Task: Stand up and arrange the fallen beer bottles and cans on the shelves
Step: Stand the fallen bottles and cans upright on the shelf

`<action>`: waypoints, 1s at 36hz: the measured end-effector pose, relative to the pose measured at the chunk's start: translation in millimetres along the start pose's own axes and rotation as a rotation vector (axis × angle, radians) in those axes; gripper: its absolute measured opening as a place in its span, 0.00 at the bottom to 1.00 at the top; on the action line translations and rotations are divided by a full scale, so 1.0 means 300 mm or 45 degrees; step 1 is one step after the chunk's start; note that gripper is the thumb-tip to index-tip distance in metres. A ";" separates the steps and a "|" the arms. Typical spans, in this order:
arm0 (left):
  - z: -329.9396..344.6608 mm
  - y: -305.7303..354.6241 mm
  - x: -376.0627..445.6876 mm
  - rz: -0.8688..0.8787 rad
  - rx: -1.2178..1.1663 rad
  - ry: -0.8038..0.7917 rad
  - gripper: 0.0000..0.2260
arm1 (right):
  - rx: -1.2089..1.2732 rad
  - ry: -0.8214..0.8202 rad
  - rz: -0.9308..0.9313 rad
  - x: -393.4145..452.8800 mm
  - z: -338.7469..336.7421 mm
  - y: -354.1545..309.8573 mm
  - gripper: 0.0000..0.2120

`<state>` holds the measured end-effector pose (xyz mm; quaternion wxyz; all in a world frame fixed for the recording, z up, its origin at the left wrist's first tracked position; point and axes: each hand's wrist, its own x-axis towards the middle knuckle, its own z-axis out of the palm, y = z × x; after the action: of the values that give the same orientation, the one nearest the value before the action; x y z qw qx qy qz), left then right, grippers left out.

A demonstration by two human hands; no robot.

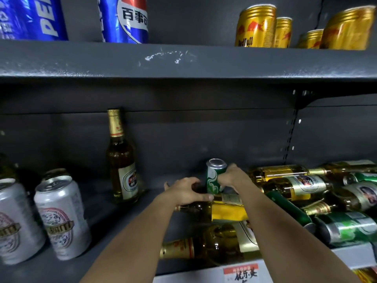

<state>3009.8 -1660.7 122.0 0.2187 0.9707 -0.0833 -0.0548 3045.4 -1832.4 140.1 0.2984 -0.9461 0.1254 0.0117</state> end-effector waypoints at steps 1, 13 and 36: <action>0.002 0.000 -0.001 0.005 -0.007 -0.040 0.38 | -0.109 0.044 -0.029 -0.012 -0.010 0.005 0.31; 0.034 0.029 -0.045 0.094 -0.033 -0.152 0.24 | -0.323 -0.578 -0.388 -0.171 -0.041 0.056 0.31; -0.139 -0.066 -0.218 0.147 0.401 0.859 0.40 | 0.243 -0.095 -0.443 -0.242 0.111 -0.128 0.28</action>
<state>2954.5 -1613.7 155.6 0.0848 0.9497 -0.0685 0.2937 2986.2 -1766.4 141.3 0.3885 -0.9199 -0.0508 -0.0169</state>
